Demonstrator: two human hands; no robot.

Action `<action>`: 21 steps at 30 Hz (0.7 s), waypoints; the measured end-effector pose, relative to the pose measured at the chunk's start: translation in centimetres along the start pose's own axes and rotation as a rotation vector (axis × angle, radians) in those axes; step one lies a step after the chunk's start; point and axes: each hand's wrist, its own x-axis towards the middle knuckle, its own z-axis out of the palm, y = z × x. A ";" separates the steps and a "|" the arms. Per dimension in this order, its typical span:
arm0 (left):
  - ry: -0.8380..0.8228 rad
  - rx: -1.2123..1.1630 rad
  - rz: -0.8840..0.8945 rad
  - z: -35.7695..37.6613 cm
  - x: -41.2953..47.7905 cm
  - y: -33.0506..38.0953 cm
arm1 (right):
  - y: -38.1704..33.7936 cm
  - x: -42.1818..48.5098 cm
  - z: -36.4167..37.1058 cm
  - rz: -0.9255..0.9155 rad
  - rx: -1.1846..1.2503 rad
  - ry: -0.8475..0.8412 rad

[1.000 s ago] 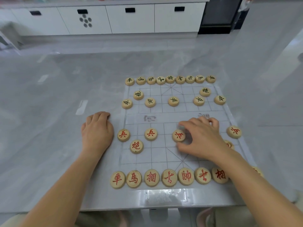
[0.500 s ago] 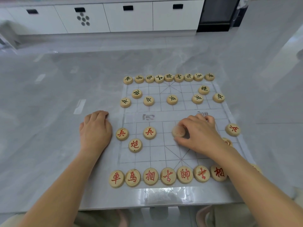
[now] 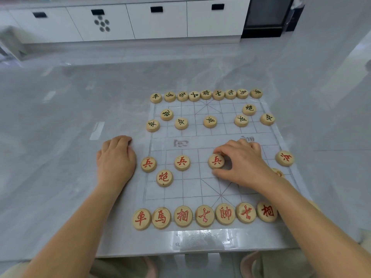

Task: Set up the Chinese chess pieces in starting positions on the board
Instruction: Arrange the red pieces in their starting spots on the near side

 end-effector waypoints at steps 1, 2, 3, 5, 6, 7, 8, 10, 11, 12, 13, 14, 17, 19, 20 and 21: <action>-0.002 0.000 0.001 0.0 0.0 0.0 | 0.4 -0.1 -0.5 0.016 0.029 -0.002; -0.002 0.003 0.002 0.0 0.0 0.0 | 1.0 -0.2 -1.2 0.055 0.095 0.021; -0.004 0.006 0.003 0.0 0.1 0.0 | 1.8 -0.5 -2.1 0.111 0.198 0.075; -0.003 0.006 -0.001 0.1 0.1 0.0 | 4.2 -1.2 -3.9 0.196 0.376 0.232; -0.002 0.004 -0.004 0.1 0.1 -0.1 | 5.3 -1.6 -4.6 0.220 0.382 0.286; -0.001 0.005 -0.006 0.1 0.1 0.0 | 6.2 -2.0 -5.0 0.244 0.362 0.304; 0.001 0.005 -0.009 0.1 0.1 -0.1 | 6.9 -2.5 -5.1 0.260 0.339 0.298; 0.004 0.008 -0.012 0.1 0.1 0.0 | 7.5 -3.1 -4.9 0.279 0.309 0.246; 0.004 0.009 -0.013 0.1 0.1 0.1 | 7.5 -3.3 -4.5 0.286 0.271 0.201; 0.004 0.009 -0.012 0.1 0.1 0.1 | 7.3 -3.5 -4.0 0.282 0.203 0.151; 0.004 0.010 -0.009 0.0 0.0 0.1 | 7.0 -3.7 -3.5 0.264 0.124 0.108; 0.003 0.010 -0.005 0.0 0.0 0.2 | 6.7 -3.7 -2.9 0.235 0.048 0.080; 0.007 0.013 0.003 -0.1 0.0 0.2 | 5.6 -3.5 -1.7 0.173 -0.090 0.074; 0.013 0.017 0.008 -0.2 0.0 0.2 | 5.4 -3.1 -1.5 0.165 -0.113 0.078; 0.011 0.018 0.008 -0.2 0.0 0.2 | 5.6 -3.0 -1.5 0.159 -0.104 0.072; 0.008 0.017 0.007 -0.2 0.0 0.2 | 5.7 -2.8 -1.5 0.150 -0.091 0.061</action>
